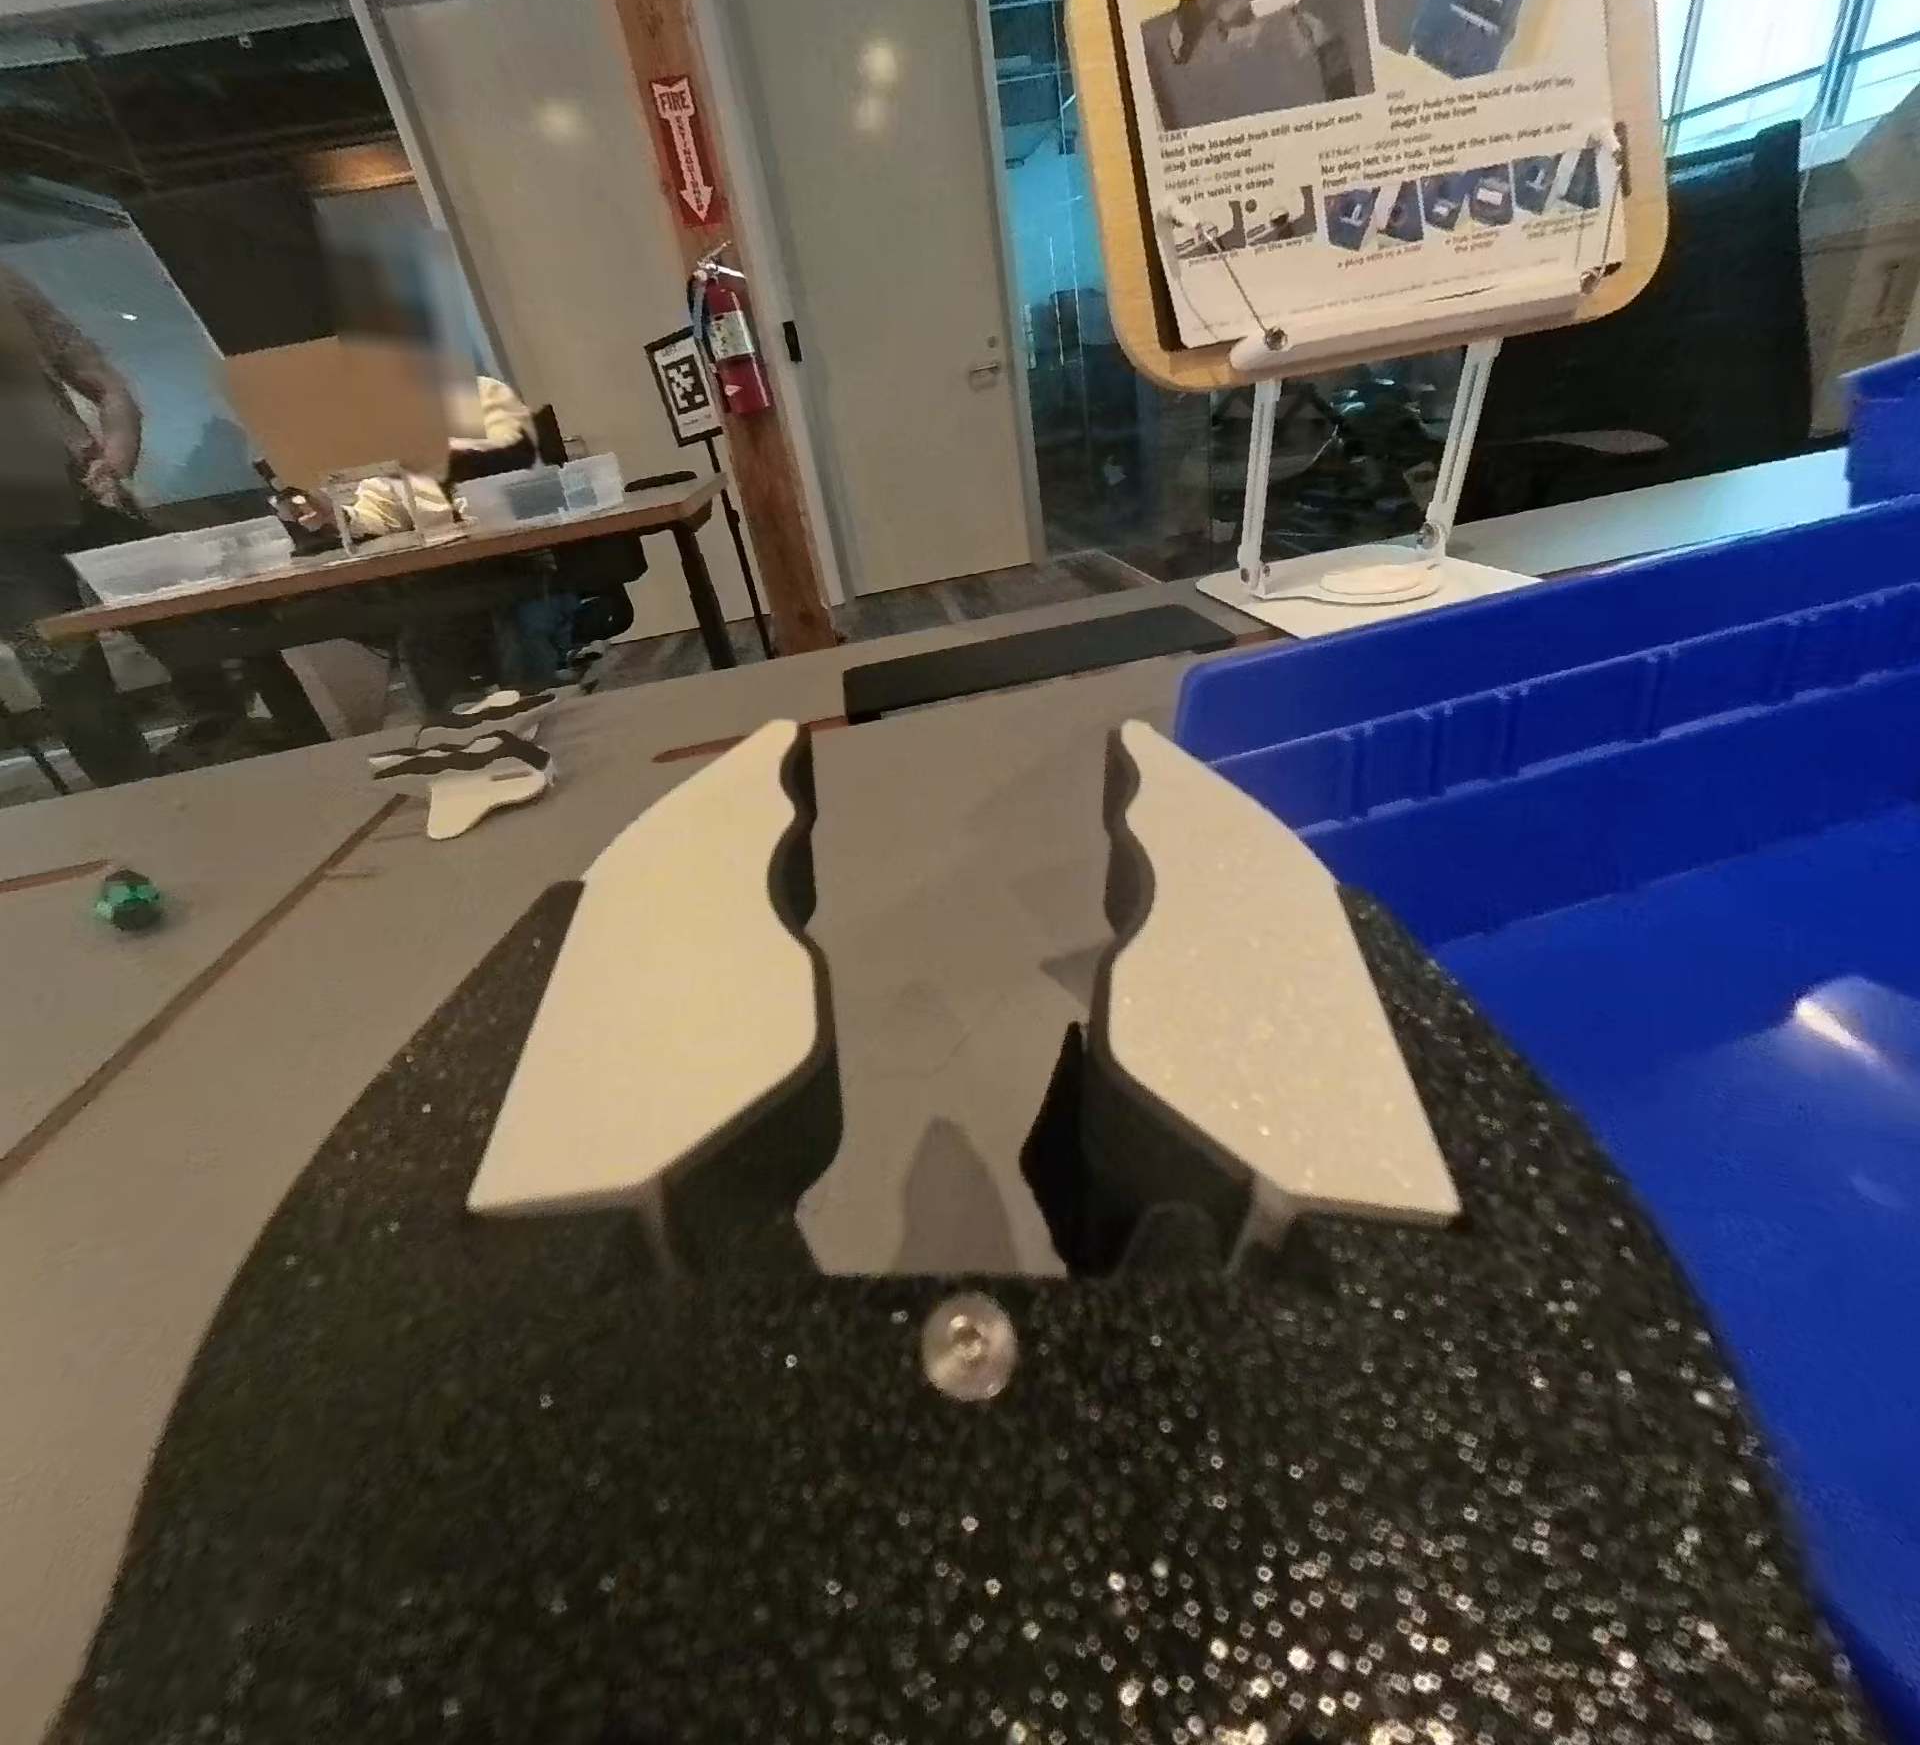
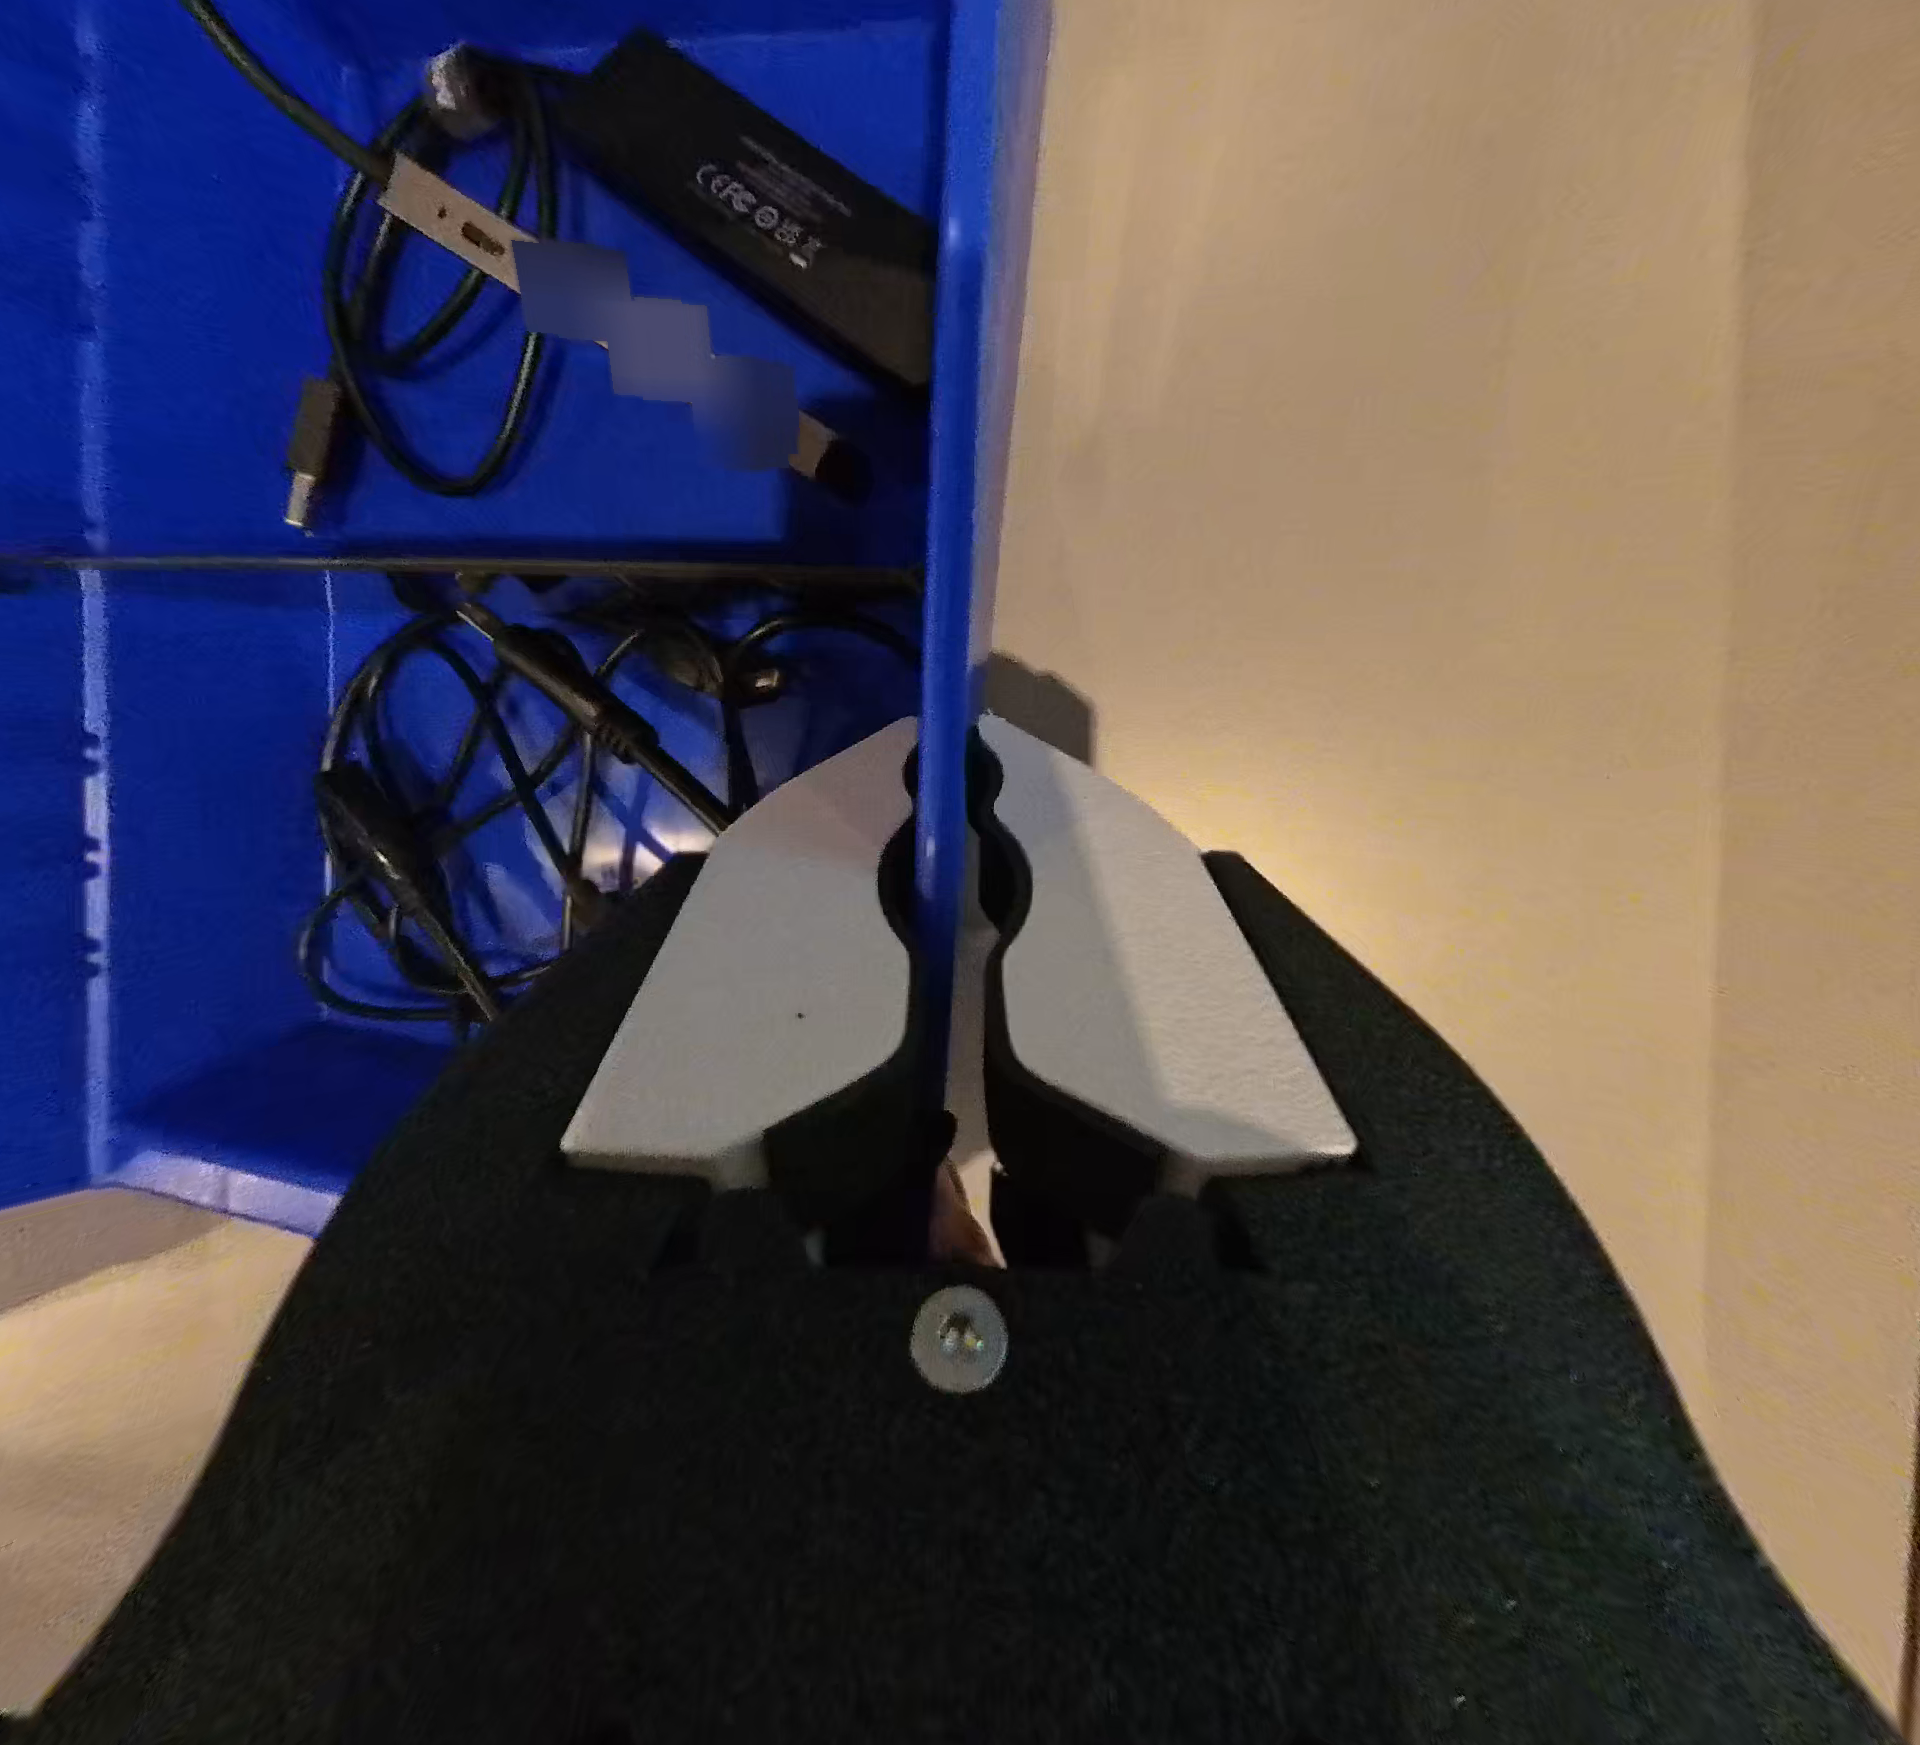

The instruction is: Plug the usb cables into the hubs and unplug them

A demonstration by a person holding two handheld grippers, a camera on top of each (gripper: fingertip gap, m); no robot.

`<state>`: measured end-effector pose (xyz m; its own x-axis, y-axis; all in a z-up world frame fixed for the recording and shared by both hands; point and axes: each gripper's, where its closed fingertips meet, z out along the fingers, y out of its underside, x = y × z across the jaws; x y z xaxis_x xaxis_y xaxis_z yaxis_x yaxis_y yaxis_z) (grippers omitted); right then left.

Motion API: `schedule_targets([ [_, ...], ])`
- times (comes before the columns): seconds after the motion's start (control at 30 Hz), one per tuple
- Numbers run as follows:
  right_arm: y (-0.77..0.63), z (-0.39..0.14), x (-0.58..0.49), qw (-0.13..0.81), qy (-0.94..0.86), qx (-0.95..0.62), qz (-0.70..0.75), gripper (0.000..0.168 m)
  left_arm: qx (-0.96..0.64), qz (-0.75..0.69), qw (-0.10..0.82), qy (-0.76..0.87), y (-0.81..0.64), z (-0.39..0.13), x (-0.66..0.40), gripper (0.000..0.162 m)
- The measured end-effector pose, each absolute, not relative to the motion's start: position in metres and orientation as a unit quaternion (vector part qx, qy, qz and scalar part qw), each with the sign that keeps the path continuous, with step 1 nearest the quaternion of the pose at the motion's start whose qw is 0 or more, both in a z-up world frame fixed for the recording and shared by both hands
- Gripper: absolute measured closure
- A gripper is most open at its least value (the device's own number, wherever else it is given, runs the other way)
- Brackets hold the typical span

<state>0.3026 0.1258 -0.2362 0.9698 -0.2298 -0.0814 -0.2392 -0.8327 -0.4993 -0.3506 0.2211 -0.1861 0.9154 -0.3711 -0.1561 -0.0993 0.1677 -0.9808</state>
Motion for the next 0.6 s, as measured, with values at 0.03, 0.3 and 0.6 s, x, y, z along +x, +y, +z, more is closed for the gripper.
schedule_targets([
  [0.03, 0.127, -0.232, 0.299, 0.267, 0.115, -0.957, 0.01, 0.164, -0.638, -0.092, 0.743, 0.182, 0.221, -0.185, -0.352, 0.109],
  [0.3, 0.146, -0.171, 0.253, 0.339, 0.074, -0.936, 0.061, 0.164, -0.632, -0.096, 0.751, 0.168, 0.219, -0.179, -0.357, 0.109],
  [0.6, 0.189, -0.067, 0.104, 0.427, -0.051, -0.894, 0.126, 0.165, -0.617, -0.085, 0.776, 0.102, 0.219, -0.158, -0.393, 0.112],
])
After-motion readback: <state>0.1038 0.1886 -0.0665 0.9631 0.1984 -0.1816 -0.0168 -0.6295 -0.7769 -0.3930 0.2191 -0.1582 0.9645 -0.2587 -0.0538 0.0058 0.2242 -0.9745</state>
